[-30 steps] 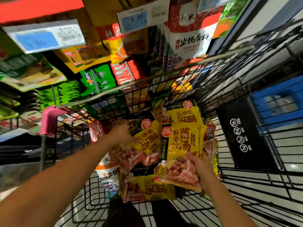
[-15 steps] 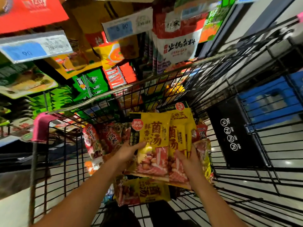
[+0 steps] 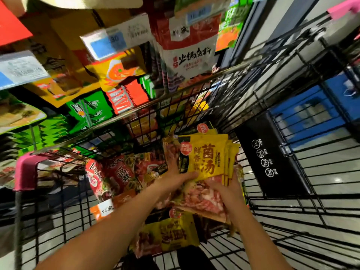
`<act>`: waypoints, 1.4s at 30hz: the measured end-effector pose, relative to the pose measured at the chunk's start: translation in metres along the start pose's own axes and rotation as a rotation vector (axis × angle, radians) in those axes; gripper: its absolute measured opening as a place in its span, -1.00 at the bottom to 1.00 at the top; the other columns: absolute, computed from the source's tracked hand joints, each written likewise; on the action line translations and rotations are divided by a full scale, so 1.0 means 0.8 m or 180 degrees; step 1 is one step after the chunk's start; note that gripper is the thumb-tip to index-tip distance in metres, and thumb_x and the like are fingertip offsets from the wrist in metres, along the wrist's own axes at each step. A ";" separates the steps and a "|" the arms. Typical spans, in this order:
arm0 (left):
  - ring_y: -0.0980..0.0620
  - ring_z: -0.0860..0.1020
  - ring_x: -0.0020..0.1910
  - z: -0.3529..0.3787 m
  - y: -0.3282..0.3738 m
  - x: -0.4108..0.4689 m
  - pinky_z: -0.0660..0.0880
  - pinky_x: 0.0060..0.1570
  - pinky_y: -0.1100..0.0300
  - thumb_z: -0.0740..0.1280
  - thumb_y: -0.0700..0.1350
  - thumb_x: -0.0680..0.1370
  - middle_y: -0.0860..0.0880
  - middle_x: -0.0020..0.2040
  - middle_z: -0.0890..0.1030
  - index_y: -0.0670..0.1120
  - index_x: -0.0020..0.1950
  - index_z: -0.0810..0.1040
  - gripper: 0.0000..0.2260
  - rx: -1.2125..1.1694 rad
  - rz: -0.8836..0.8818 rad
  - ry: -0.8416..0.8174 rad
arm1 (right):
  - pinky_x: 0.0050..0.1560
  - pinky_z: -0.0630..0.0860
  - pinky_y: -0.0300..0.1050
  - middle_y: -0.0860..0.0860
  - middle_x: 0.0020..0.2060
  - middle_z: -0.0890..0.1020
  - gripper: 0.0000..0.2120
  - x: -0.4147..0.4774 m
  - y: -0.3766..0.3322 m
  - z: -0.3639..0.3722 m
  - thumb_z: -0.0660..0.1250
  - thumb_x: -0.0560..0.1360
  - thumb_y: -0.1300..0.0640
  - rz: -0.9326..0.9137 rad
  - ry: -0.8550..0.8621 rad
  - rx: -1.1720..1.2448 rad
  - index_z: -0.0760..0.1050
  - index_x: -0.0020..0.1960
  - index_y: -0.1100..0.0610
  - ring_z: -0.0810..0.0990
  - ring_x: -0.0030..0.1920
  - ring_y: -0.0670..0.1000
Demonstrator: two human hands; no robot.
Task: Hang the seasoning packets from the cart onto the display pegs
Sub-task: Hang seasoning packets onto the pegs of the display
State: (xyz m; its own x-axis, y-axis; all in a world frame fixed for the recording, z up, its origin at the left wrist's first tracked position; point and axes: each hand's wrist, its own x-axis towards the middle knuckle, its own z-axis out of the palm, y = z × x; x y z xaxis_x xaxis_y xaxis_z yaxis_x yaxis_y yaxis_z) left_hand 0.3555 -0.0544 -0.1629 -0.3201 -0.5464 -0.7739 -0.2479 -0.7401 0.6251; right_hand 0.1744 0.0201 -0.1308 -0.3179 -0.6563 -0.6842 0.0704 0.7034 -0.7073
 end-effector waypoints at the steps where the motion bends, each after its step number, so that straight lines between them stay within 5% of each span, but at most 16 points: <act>1: 0.15 0.50 0.26 -0.002 0.017 0.008 0.46 0.30 0.12 0.44 0.29 0.50 0.17 0.35 0.47 0.13 0.54 0.25 -0.30 0.0003 -0.0046 -0.0058 | 0.31 0.53 0.29 -0.07 0.26 0.65 0.03 0.004 -0.002 -0.006 0.71 0.13 -0.18 0.0021 0.0067 0.0126 0.30 0.50 -0.20 0.64 0.24 0.11; 3: 0.19 0.59 -0.09 -0.012 0.044 0.035 0.51 -0.02 0.21 0.28 0.17 0.64 0.14 0.05 0.60 0.06 0.41 0.46 -0.62 0.0165 0.0131 0.0229 | 0.29 0.54 0.33 -0.06 0.25 0.66 0.13 0.012 -0.004 -0.020 0.74 -0.01 -0.25 0.0035 0.0239 0.0316 0.33 0.48 -0.22 0.65 0.23 0.13; 4: 0.11 0.61 -0.16 -0.019 0.053 0.055 0.53 -0.09 0.17 0.26 0.13 0.67 0.08 0.00 0.62 0.03 0.43 0.47 -0.63 0.0662 0.0346 0.0549 | 0.29 0.54 0.33 -0.06 0.23 0.66 0.11 0.013 -0.007 -0.026 0.74 -0.03 -0.25 0.0017 0.0325 0.0345 0.35 0.45 -0.20 0.66 0.22 0.12; 8: -0.18 0.51 0.34 -0.046 0.067 0.131 0.53 0.18 0.03 0.42 0.05 0.57 -0.14 0.53 0.37 -0.01 0.62 0.21 -0.32 0.3571 0.0837 0.0898 | 0.31 0.53 0.28 -0.01 0.23 0.63 -0.14 0.017 -0.020 -0.044 0.69 0.29 0.07 -0.0137 0.0540 0.0325 0.34 0.47 -0.04 0.63 0.20 0.11; 13: -0.27 0.29 0.52 -0.031 0.068 0.180 0.44 0.35 -0.18 0.50 0.16 0.47 -0.16 0.64 0.06 -0.01 0.67 0.00 -0.05 0.4344 0.0436 0.0873 | 0.30 0.54 0.28 -0.07 0.17 0.67 -0.19 0.026 -0.011 -0.039 0.63 0.20 -0.02 -0.0134 0.0555 0.0382 0.37 0.38 -0.15 0.66 0.18 0.07; 18: -0.26 0.41 0.40 -0.029 0.054 0.168 0.38 0.35 -0.08 0.46 0.23 0.47 -0.22 0.45 0.41 -0.08 0.60 0.11 -0.13 0.4361 0.0320 0.1194 | 0.27 0.56 0.28 -0.08 0.18 0.67 -0.13 0.024 -0.007 -0.033 0.62 0.13 -0.13 -0.0100 0.0526 0.0397 0.38 0.39 -0.17 0.68 0.17 0.07; 23: -0.12 0.62 0.03 -0.048 0.038 0.145 0.58 -0.05 0.07 0.48 0.39 0.33 -0.06 0.11 0.63 -0.01 0.36 0.47 -0.25 0.3399 0.0026 0.1189 | 0.24 0.57 0.31 -0.08 0.19 0.66 -0.13 0.016 -0.010 -0.035 0.61 0.14 -0.16 -0.0149 0.0416 0.0389 0.37 0.39 -0.22 0.68 0.17 0.08; 26: -0.08 0.58 -0.11 -0.047 0.044 0.095 0.48 -0.20 0.13 0.49 0.31 0.41 -0.04 -0.01 0.61 0.00 0.24 0.50 -0.44 0.2799 0.0129 0.1128 | 0.29 0.54 0.31 -0.10 0.22 0.64 -0.09 0.005 -0.021 -0.035 0.60 0.16 -0.16 -0.0225 0.0355 0.0315 0.33 0.45 -0.18 0.65 0.20 0.05; 29: -0.06 0.54 -0.19 -0.049 0.048 0.025 0.41 -0.26 0.12 0.47 0.17 0.50 -0.07 -0.03 0.64 0.02 0.09 0.46 -0.66 0.2606 0.0394 0.1409 | 0.25 0.55 0.19 -0.09 0.17 0.65 -0.28 -0.016 -0.038 -0.040 0.62 0.34 0.05 -0.0261 0.0264 0.0243 0.37 0.40 -0.09 0.64 0.15 0.00; 33: 0.08 0.61 -0.23 -0.069 0.038 -0.087 0.45 -0.36 0.20 0.54 0.09 0.45 0.10 -0.14 0.64 0.09 0.14 0.49 -0.64 0.1857 0.0741 0.1923 | 0.09 0.50 -0.05 -0.12 0.10 0.64 -0.40 -0.044 -0.060 -0.048 0.57 0.43 0.24 -0.0524 0.0186 0.0182 0.41 0.37 -0.03 0.60 0.05 -0.11; 38: 0.21 0.57 -0.30 -0.100 0.033 -0.203 0.48 -0.25 0.31 0.56 -0.11 0.48 0.05 -0.22 0.59 0.03 0.00 0.52 -0.76 0.1216 0.1353 0.2052 | 0.17 0.58 0.02 -0.01 0.09 0.72 -0.35 -0.101 -0.098 -0.020 0.67 0.22 -0.17 -0.0737 -0.0118 0.0197 0.55 0.24 -0.06 0.71 0.03 -0.02; 41: 0.22 0.59 -0.39 -0.116 0.040 -0.263 0.48 -0.40 0.37 0.45 -0.28 0.56 -0.03 -0.22 0.57 -0.16 0.22 0.53 -0.74 0.0889 0.1577 0.2138 | -0.21 0.64 -0.18 0.08 -0.17 0.70 -0.80 -0.145 -0.124 0.001 0.49 0.49 0.30 -0.1142 -0.0372 0.0243 0.65 -0.05 0.00 0.70 -0.29 -0.15; 42: 0.10 0.60 -0.32 -0.122 0.043 -0.282 0.50 -0.35 0.34 0.47 -0.23 0.55 -0.02 -0.20 0.59 -0.14 0.23 0.54 -0.73 0.0821 0.1697 0.2288 | -0.28 0.66 -0.13 0.09 -0.24 0.68 -0.72 -0.163 -0.135 0.011 0.39 0.55 0.35 -0.1224 -0.0522 0.0280 0.68 -0.14 -0.02 0.70 -0.33 -0.08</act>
State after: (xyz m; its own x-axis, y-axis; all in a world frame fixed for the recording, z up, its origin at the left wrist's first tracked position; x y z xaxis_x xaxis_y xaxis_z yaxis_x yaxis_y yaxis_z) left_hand 0.5084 0.0055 0.0235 0.1715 -0.9644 -0.2011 -0.4541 -0.2586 0.8526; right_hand 0.2169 0.0270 0.0334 -0.1827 -0.9060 -0.3819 0.0589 0.3776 -0.9241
